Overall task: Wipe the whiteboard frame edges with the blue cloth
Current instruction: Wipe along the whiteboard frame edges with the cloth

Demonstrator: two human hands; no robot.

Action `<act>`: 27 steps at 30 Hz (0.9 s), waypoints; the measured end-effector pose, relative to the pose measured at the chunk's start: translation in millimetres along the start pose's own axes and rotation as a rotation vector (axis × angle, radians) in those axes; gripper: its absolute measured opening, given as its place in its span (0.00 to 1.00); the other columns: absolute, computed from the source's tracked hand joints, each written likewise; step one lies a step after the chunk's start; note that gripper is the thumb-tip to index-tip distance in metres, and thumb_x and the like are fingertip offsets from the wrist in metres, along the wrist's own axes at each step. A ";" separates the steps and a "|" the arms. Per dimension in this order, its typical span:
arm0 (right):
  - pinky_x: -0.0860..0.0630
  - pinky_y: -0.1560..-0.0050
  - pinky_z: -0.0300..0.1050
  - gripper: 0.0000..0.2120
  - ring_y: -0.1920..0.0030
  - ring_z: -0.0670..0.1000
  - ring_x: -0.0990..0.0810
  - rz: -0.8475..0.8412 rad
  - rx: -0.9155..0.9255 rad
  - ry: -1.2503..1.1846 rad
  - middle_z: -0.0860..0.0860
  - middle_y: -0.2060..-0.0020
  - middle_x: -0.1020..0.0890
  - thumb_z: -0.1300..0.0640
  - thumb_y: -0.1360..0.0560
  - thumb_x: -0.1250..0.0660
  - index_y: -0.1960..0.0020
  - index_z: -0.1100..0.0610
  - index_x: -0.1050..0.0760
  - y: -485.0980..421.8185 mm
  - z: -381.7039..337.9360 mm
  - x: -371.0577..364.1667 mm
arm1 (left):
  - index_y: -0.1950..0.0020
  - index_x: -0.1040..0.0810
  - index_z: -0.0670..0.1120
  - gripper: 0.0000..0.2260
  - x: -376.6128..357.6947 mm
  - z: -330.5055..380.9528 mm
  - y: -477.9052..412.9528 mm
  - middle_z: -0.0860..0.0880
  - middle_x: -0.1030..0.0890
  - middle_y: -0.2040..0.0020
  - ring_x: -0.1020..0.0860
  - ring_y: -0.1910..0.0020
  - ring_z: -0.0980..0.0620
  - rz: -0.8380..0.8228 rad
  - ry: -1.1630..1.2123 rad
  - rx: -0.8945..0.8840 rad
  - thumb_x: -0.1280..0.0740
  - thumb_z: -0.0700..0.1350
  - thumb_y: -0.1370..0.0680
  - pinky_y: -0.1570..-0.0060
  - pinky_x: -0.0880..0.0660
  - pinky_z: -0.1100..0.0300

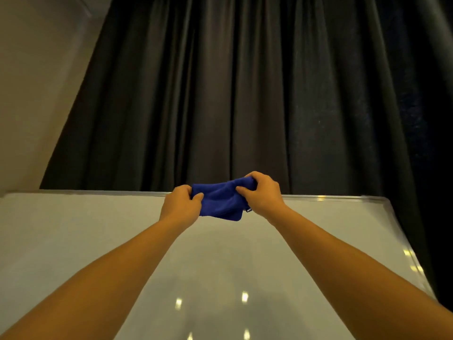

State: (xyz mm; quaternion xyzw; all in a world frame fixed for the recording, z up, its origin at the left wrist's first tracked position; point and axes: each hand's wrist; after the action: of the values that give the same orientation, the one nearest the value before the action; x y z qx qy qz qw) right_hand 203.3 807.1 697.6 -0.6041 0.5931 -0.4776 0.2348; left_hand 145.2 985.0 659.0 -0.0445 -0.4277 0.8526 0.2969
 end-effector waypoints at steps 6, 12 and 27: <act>0.30 0.69 0.31 0.06 0.62 0.43 0.24 0.089 0.036 0.150 0.45 0.60 0.24 0.58 0.23 0.31 0.52 0.51 0.28 -43.1 27.9 -99.1 | 0.44 0.24 0.43 0.11 -11.2 -77.3 -71.3 0.43 0.19 0.49 0.20 0.52 0.44 0.034 -0.092 -0.039 0.36 0.49 0.20 0.51 0.21 0.49; 0.21 0.51 0.48 0.13 0.49 0.55 0.21 0.217 0.078 0.446 0.55 0.46 0.23 0.57 0.22 0.33 0.38 0.55 0.28 -81.7 45.1 -156.2 | 0.43 0.24 0.43 0.13 -24.5 -125.5 -131.5 0.43 0.19 0.48 0.21 0.50 0.44 0.052 -0.166 -0.153 0.38 0.51 0.20 0.49 0.21 0.47; 0.66 0.24 0.57 0.38 0.23 0.55 0.68 -0.147 0.313 1.045 0.50 0.21 0.60 0.31 0.22 0.54 0.21 0.50 0.62 -79.0 100.7 -271.0 | 0.45 0.23 0.44 0.15 -63.8 -184.5 -184.0 0.43 0.19 0.47 0.23 0.47 0.43 0.159 0.009 -0.125 0.41 0.53 0.19 0.45 0.30 0.49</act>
State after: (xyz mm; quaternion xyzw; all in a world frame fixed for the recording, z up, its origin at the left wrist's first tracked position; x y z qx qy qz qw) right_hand 371.7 1048.2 640.2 -0.2842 0.5090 -0.8116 -0.0378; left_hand 344.5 1164.2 670.5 -0.1007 -0.4738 0.8449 0.2272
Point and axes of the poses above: each hand's wrist, its own y-axis away from the middle knuckle, its own x-axis out of the back of the hand, z = x × y
